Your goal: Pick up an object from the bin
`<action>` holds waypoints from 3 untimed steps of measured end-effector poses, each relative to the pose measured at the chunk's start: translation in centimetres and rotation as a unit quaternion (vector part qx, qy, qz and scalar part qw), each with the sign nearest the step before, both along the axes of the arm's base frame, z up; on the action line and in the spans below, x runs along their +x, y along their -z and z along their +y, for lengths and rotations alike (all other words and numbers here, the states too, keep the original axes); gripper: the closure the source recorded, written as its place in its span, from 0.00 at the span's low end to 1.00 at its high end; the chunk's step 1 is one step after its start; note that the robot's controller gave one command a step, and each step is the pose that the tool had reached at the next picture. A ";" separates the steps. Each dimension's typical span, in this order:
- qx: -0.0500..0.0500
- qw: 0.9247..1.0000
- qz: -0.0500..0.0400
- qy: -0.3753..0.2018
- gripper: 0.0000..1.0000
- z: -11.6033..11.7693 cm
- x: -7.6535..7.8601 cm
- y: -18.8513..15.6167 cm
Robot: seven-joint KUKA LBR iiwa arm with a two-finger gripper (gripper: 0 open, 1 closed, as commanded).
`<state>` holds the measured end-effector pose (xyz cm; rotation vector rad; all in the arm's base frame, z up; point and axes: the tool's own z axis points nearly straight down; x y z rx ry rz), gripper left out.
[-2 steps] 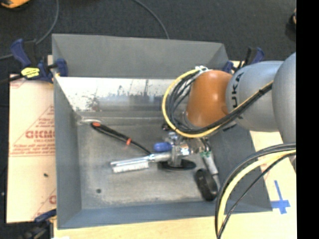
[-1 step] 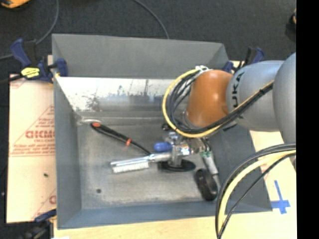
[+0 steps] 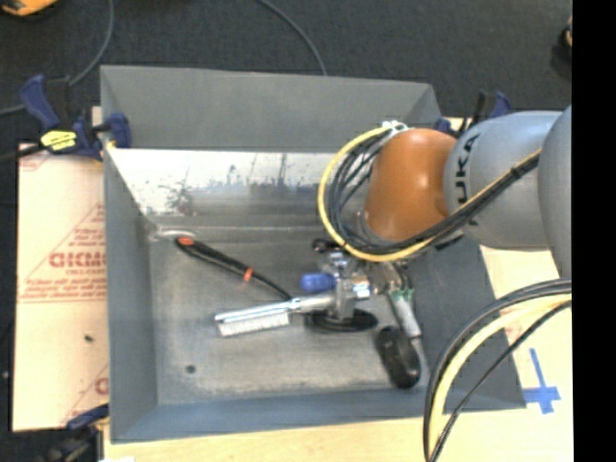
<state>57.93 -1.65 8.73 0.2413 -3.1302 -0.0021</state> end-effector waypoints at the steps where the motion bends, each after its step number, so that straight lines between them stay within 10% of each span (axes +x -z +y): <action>1: 0.000 1.000 -0.001 0.000 1.00 0.0 0.0 -2.4; 3: -0.001 1.000 -0.005 0.001 1.00 -0.1 0.3 -5.6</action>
Offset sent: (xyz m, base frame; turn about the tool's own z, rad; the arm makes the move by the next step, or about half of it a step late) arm -0.0001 0.0001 0.0400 0.0000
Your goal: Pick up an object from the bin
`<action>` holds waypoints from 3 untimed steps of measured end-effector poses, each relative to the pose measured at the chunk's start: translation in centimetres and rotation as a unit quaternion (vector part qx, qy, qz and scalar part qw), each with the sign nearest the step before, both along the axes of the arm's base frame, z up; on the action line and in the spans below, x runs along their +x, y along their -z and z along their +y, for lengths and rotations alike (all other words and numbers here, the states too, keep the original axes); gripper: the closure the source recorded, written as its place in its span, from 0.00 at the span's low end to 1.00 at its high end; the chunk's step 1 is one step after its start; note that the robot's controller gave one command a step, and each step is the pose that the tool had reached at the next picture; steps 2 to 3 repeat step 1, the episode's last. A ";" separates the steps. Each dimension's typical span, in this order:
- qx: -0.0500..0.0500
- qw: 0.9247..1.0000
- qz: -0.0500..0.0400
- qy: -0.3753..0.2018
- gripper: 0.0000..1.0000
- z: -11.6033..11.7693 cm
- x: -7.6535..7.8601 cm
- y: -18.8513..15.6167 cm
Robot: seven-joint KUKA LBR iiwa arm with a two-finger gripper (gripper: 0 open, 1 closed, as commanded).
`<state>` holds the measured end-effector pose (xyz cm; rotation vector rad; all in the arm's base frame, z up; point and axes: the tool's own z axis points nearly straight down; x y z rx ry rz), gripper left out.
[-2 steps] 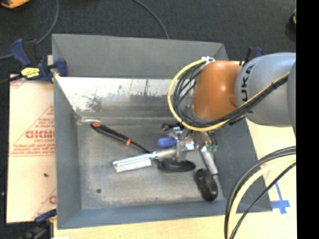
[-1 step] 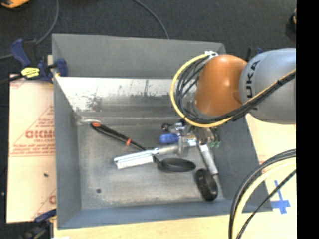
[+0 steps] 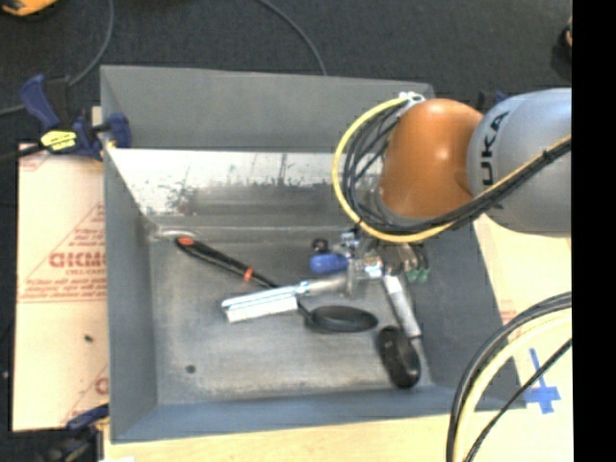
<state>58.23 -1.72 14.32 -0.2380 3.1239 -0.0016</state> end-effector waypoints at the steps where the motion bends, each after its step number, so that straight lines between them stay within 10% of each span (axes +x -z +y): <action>1: 0.000 1.000 0.000 0.000 1.00 0.0 0.0 -0.7; 3: 0.000 1.000 0.000 0.000 1.00 0.0 0.0 -0.7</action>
Offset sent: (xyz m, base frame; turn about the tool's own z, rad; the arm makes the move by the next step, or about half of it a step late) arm 0.0001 0.0001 0.0128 0.0000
